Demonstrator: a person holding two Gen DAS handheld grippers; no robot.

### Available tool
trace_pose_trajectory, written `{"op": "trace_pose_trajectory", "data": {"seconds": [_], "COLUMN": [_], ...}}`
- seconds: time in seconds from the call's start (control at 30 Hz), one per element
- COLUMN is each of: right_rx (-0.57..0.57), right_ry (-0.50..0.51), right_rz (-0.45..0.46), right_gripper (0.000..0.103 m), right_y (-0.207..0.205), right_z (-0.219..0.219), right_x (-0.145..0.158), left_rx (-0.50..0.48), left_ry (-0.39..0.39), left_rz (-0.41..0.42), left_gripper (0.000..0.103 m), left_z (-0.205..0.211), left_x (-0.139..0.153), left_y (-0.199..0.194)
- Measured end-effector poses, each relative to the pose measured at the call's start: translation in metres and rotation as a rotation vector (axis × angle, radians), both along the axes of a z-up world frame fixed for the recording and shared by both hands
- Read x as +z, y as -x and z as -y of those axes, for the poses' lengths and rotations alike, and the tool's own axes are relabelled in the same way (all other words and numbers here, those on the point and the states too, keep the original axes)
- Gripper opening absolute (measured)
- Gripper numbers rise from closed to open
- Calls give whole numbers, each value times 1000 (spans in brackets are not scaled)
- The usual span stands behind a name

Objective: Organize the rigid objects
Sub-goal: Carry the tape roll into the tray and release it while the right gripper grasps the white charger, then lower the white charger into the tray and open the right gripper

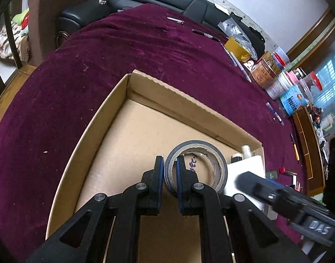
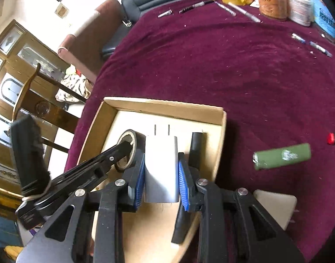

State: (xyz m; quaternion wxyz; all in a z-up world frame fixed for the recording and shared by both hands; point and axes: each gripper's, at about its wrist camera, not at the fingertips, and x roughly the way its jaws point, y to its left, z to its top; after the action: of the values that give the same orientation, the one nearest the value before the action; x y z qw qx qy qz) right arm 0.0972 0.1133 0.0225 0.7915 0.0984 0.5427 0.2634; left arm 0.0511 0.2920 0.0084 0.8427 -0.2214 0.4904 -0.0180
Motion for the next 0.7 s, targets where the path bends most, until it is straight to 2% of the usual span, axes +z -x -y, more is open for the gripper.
{"op": "trace_pose_trajectory", "data": {"seconds": [0.17, 0.27, 0.37, 0.47, 0.53, 0.6, 0.7], "right_rx": [-2, -1, -4, -21, -17, -20, -7], "right_ry": [59, 71, 86, 97, 96, 82, 44], "right_rz": [23, 40, 50, 96, 128, 159, 177], "right_gripper": [25, 25, 26, 27, 37, 45, 47], "right_y": [-7, -8, -8, -5, -2, 4, 11], "right_z": [-10, -11, -13, -10, -7, -2, 5], "right_x": [-9, -8, -6, 2, 12, 22, 33], "left_rx": [11, 27, 25, 18, 21, 37, 61], "left_ry": [32, 62, 66, 55, 44, 35, 33], "left_rz": [9, 14, 36, 69, 95, 118, 152], "left_gripper": [10, 20, 38, 42, 47, 57, 57], "left_z": [-5, -11, -12, -11, -11, -11, -13], "left_x": [0, 2, 10, 22, 32, 40, 50], "left_y": [1, 5, 12, 24, 37, 51, 73]}}
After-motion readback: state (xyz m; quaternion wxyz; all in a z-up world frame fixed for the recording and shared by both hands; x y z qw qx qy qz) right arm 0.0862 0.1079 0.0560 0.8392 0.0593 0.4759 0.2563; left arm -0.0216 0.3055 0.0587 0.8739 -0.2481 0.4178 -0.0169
